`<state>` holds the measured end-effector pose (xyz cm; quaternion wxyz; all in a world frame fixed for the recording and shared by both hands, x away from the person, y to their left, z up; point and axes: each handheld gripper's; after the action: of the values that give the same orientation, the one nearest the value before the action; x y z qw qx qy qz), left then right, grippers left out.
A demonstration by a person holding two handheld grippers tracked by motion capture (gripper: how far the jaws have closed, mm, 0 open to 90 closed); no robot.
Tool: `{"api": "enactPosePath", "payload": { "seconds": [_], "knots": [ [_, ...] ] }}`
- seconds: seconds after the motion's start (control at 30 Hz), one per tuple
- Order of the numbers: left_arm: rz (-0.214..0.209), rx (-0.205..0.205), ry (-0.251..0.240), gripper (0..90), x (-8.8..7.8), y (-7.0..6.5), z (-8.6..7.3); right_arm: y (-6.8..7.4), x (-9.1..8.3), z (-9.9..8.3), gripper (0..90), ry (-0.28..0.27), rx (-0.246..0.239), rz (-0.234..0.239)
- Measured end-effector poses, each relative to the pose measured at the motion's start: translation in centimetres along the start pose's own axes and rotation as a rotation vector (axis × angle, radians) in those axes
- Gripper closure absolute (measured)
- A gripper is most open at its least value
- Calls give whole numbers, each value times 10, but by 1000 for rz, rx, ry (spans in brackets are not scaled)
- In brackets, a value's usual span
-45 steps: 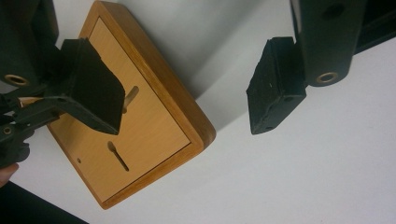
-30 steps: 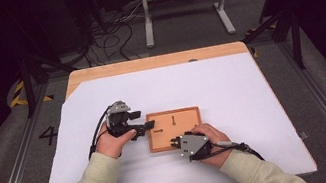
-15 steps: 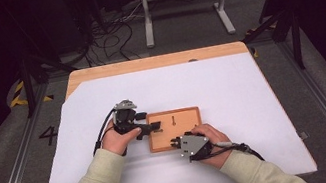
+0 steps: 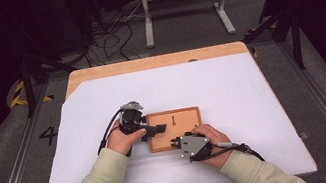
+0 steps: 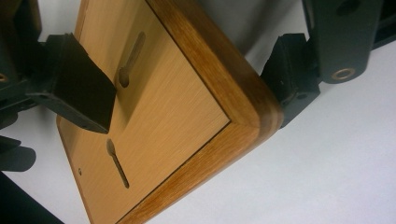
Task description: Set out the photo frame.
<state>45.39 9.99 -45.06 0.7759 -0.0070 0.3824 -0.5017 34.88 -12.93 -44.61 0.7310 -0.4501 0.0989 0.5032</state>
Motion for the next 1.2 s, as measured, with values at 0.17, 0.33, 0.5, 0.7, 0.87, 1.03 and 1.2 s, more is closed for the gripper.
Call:
{"api": "enactPosePath", "payload": {
  "seconds": [0.17,0.33,0.5,0.7,0.87,1.03,1.2],
  "knots": [
    [-10,-10,-3,209,1,2,-1,0,0,0,845,-4,8,-1],
    [-39,-31,10,191,4,3,-2,1,0,0,845,-3,4,-3],
    [-56,-30,28,198,7,2,-2,1,0,0,845,-2,3,-3],
    [-60,-13,20,223,4,2,-2,0,-1,0,844,2,5,5],
    [-67,25,10,246,-1,0,-3,-1,-2,1,833,6,29,32],
    [-55,104,-8,273,-8,-6,-4,-8,-14,3,734,-51,92,84],
    [-42,193,-17,315,-18,-14,-7,-17,-37,2,598,-146,227,116]
  ]
}}
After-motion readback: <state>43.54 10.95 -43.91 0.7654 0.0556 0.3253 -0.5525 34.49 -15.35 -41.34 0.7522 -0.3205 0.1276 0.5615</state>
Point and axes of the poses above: each handheld gripper's, and its own axes: x roughly forward along the jaws, z roughly out of its top, y roughly to its left, and after that the axes turned 2 degrees about -x, right-handed
